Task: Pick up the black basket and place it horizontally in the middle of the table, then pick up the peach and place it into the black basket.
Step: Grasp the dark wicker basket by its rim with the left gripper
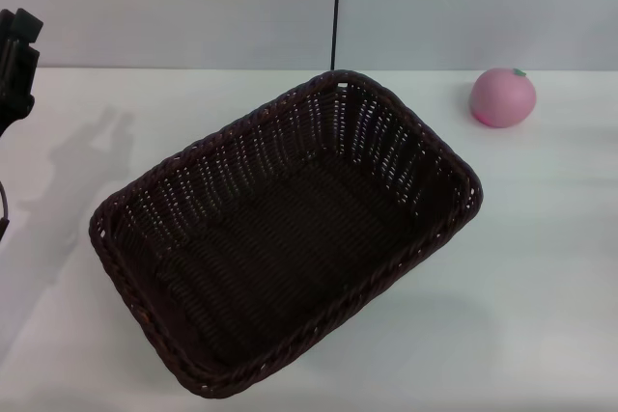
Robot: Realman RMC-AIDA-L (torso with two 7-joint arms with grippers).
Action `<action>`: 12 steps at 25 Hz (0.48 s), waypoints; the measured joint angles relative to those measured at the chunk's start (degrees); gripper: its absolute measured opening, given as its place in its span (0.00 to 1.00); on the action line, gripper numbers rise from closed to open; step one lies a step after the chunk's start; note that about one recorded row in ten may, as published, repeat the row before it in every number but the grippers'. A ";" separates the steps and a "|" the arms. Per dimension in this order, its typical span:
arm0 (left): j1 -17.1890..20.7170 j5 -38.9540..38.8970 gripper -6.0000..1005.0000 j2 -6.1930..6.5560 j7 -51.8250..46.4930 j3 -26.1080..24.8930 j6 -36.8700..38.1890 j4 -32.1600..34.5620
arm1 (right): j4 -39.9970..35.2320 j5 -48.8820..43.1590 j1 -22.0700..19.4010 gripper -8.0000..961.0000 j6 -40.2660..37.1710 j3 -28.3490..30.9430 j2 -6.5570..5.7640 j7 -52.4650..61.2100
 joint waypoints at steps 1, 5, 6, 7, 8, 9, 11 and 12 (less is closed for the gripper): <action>0.00 0.00 0.23 0.03 0.10 -0.05 -0.17 0.12 | -0.02 0.00 0.03 0.62 0.00 -0.05 0.00 0.00; -0.01 0.04 0.25 0.07 0.40 -0.14 -0.81 0.60 | -0.13 0.00 0.08 0.62 0.00 -0.07 0.00 -0.03; -0.01 0.04 0.26 0.07 0.40 -0.14 -0.81 0.60 | -0.15 0.00 0.08 0.62 0.00 -0.07 0.00 -0.06; -0.06 0.08 0.26 0.12 0.47 -0.21 -1.01 0.73 | -0.14 0.00 0.09 0.62 0.00 -0.04 0.00 -0.08; -0.10 0.08 0.27 0.15 0.48 -0.29 -1.18 0.74 | -0.14 0.00 0.09 0.62 0.00 0.02 0.00 -0.10; -0.10 0.08 0.28 0.15 0.48 -0.29 -1.18 0.74 | -0.12 0.00 0.09 0.62 0.00 0.09 0.00 -0.11; -0.13 0.06 0.29 0.18 0.46 -0.42 -1.45 0.74 | -0.09 0.00 0.09 0.62 0.00 0.16 0.00 -0.17; -0.13 0.06 0.29 0.18 0.46 -0.42 -1.45 0.74 | -0.09 0.00 0.09 0.62 0.00 0.18 0.00 -0.22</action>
